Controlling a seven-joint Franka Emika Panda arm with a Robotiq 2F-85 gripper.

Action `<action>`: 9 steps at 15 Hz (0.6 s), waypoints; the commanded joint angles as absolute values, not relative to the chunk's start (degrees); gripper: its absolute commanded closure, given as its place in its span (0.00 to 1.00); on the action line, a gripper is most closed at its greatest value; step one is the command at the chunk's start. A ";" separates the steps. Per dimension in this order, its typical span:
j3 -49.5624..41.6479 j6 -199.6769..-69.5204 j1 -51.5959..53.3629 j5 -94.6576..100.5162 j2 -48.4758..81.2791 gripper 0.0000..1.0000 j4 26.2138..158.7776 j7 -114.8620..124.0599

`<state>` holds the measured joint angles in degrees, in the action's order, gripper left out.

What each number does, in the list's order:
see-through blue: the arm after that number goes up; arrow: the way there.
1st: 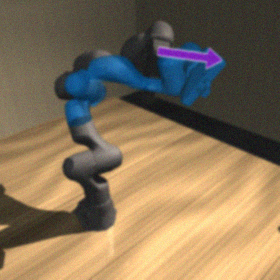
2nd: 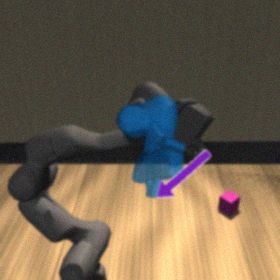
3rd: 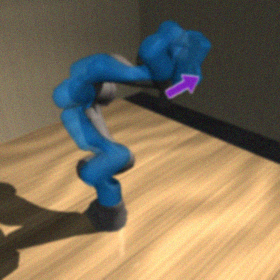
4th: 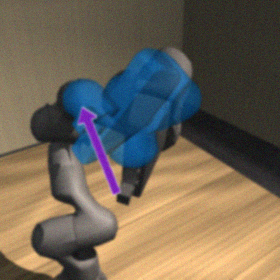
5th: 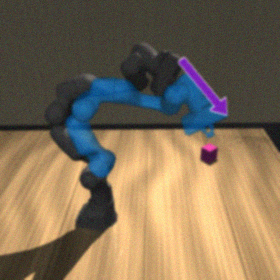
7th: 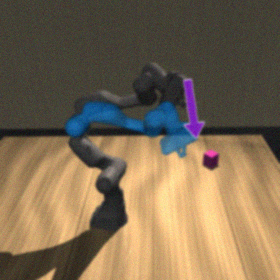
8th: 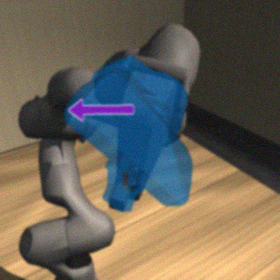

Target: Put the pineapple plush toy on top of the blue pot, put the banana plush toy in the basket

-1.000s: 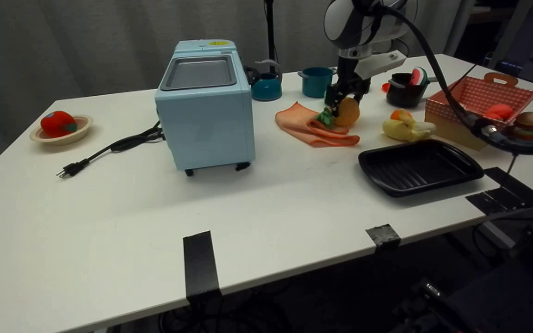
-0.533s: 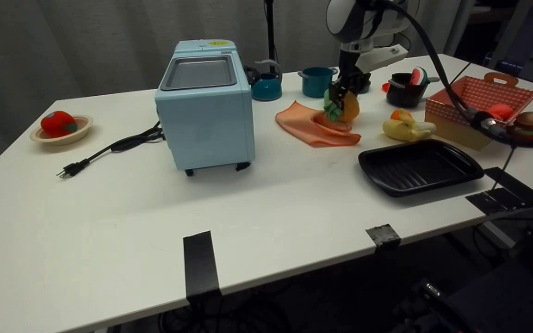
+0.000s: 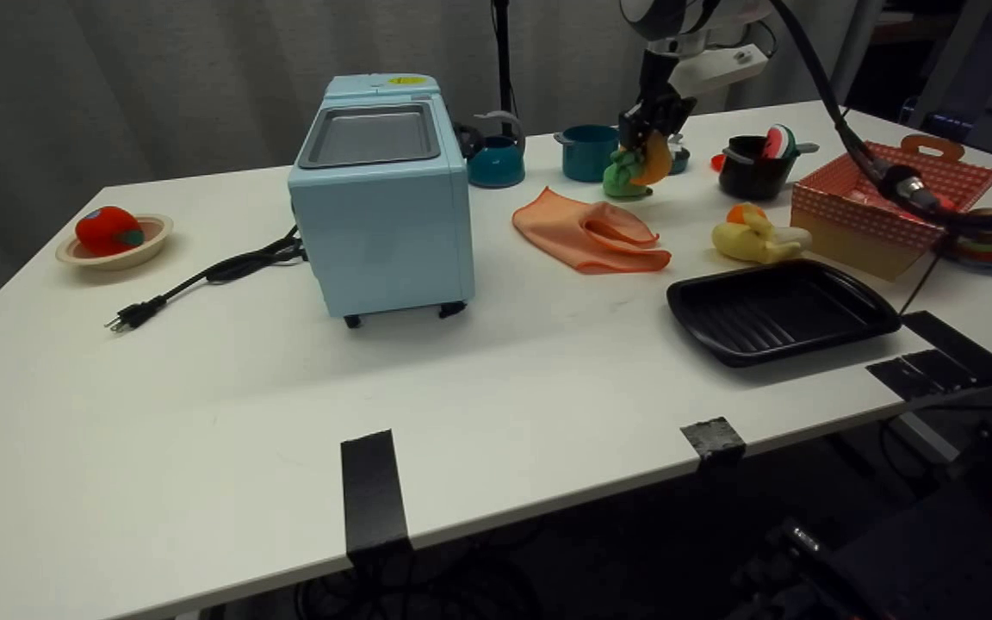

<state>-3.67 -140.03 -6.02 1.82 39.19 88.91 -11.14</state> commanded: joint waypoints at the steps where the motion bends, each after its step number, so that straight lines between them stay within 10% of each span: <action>1: -3.05 -141.06 -6.37 1.18 42.94 0.95 81.85 -7.84; 9: -3.74 -140.93 -5.34 1.27 53.64 0.94 63.86 -0.13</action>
